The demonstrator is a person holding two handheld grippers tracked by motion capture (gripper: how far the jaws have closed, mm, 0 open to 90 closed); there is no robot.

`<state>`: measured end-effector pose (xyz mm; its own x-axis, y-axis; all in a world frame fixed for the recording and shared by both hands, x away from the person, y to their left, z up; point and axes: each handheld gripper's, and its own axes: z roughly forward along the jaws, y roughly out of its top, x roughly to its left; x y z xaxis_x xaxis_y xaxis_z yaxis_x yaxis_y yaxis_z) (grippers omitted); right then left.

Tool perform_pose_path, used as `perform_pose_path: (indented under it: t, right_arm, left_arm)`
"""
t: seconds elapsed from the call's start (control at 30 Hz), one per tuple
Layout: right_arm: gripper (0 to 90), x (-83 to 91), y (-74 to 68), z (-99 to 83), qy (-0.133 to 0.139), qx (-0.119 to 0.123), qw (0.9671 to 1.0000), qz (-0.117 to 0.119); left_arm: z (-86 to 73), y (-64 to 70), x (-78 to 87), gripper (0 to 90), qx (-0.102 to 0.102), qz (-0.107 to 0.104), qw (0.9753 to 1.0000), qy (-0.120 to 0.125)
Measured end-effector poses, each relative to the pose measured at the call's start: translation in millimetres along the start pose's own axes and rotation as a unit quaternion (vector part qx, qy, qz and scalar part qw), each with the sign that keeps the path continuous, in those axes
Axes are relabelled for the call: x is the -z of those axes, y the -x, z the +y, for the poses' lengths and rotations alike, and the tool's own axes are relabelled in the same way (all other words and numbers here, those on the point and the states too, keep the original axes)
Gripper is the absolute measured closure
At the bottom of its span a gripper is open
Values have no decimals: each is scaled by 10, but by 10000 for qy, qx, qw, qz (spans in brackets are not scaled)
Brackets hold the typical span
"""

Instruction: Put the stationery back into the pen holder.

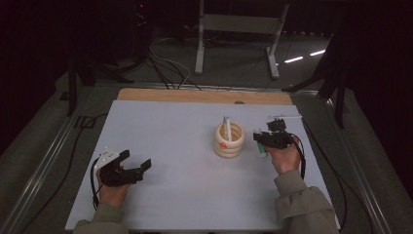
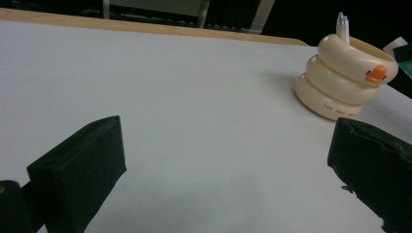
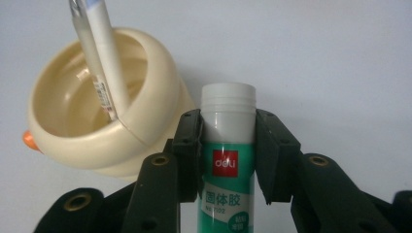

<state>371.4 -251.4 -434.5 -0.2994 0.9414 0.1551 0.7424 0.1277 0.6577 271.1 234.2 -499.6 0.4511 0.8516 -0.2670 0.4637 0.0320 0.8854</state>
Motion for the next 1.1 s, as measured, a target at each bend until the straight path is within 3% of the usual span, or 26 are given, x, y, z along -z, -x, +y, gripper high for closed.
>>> perform_pose_path:
  t: [0.33, 1.1]
  right_arm:
    - [660, 83, -61, 157, 259, 57, 9996, 120]
    - [659, 156, -171, 401, 522, 168, 9983, 187]
  left_arm:
    - [-3, -1, -5, 6, 16, -3, 10000, -1]
    - [-6, -10, -1, 6, 28, -6, 10000, 4]
